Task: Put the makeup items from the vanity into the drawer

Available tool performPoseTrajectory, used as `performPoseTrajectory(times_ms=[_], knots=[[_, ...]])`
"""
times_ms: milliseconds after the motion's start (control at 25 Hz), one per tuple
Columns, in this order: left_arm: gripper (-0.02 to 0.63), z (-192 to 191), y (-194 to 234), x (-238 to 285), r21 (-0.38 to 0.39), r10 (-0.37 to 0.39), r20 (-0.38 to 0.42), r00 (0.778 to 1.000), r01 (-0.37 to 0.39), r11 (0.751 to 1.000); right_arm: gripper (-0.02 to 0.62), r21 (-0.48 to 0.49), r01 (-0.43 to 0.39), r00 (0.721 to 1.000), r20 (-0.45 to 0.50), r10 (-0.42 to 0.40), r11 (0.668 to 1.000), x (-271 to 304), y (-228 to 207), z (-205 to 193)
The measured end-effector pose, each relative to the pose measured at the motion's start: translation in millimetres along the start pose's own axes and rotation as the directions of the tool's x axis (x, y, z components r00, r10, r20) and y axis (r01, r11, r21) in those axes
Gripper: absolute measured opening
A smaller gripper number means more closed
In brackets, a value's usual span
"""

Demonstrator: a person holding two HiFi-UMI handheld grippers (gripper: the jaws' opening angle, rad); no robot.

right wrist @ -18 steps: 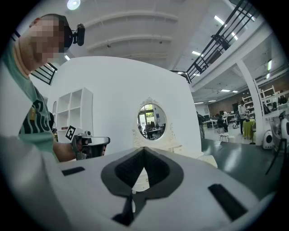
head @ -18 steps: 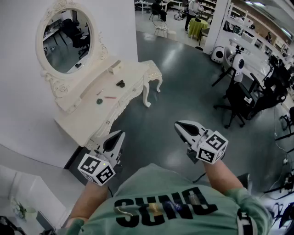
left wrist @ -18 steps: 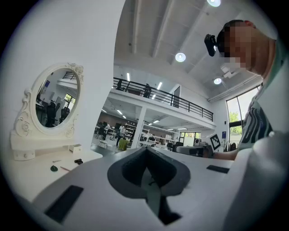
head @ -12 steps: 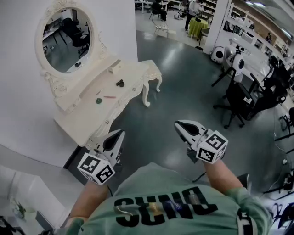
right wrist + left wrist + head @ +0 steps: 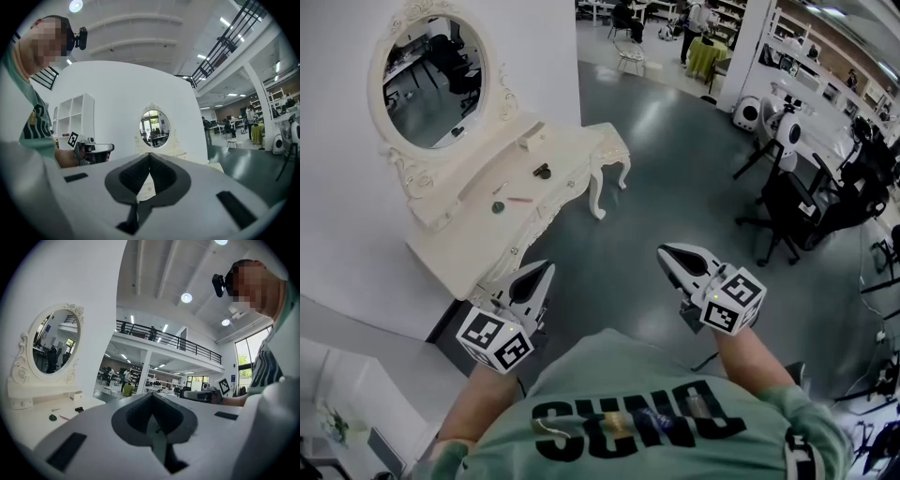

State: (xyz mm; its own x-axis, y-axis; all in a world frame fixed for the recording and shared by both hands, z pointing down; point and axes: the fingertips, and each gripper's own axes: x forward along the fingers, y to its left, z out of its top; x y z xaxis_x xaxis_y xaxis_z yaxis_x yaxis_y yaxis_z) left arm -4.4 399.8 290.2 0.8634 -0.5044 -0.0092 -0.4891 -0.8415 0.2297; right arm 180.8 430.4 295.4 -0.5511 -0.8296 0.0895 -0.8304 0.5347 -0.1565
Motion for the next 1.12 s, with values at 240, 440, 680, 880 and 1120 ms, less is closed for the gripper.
performPoseTrajectory(times_ms=[240, 440, 680, 880, 1120], knots=[[-0.005, -1.1, -13.0, 39.1, 0.002, 0.020, 0.015, 1.000, -0.020, 1.000, 0.011, -0.016, -0.035, 0.999, -0.014, 0.035, 0.999, -12.3, -33.7, 1.7], [-0.005, -13.0, -12.9, 73.0, -0.021, 0.027, 0.014, 1.000, -0.027, 0.999, 0.011, -0.031, -0.066, 0.998, -0.024, 0.065, 0.997, -8.7, -66.1, 0.5], [-0.005, -26.3, 33.9, 101.4, -0.029, 0.026, -0.020, 0.999, -0.026, 0.999, 0.011, -0.021, -0.099, 0.994, -0.049, 0.098, 0.995, 42.9, -99.1, -9.8], [-0.005, -22.8, 131.1, 132.5, -0.036, -0.010, -0.013, 1.000, 0.010, 0.999, 0.011, -0.030, -0.087, 0.995, -0.050, 0.086, 0.996, 131.6, -127.7, -10.4], [-0.005, 19.2, 276.1, 190.5, -0.009, -0.111, -0.048, 0.993, 0.111, 0.994, 0.011, -0.014, -0.057, 0.998, -0.008, 0.056, 0.998, 278.0, -161.6, 22.4]])
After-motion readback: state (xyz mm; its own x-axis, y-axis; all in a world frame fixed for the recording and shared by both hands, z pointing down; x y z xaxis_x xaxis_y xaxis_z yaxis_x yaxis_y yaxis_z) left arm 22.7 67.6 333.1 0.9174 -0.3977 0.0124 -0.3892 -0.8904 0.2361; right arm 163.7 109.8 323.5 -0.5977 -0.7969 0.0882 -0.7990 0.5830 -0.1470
